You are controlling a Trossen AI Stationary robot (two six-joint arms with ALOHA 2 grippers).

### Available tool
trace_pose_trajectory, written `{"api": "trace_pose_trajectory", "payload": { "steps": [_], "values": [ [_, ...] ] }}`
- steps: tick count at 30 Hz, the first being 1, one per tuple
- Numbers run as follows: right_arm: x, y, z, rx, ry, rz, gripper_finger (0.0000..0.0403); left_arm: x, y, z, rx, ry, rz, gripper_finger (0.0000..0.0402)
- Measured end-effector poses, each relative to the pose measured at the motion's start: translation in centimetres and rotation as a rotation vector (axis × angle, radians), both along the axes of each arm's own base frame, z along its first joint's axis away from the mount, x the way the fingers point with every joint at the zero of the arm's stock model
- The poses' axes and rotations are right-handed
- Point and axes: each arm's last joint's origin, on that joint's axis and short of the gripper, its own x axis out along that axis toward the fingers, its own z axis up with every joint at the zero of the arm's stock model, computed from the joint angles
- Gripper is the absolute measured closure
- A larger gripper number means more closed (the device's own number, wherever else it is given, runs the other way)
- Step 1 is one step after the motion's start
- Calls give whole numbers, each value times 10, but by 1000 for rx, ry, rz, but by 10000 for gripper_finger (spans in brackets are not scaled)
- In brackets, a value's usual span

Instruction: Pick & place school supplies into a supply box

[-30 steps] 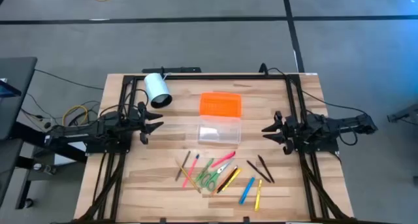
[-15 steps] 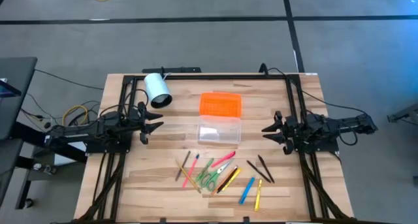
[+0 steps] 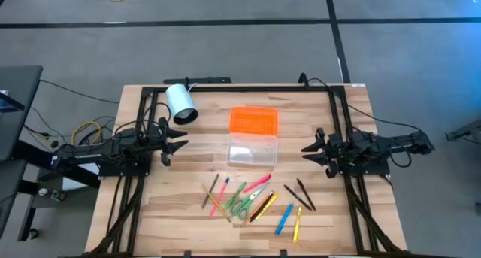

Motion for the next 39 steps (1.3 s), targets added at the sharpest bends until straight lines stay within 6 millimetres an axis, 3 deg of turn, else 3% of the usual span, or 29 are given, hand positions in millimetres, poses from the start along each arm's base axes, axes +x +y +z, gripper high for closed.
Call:
{"api": "trace_pose_trajectory", "payload": {
  "steps": [33,39],
  "values": [
    [0,0,0,0,0,0,294,0,0,0,0,0,0,253],
    [0,0,0,0,0,0,294,0,0,0,-165,-35,-7,253]
  ]
}}
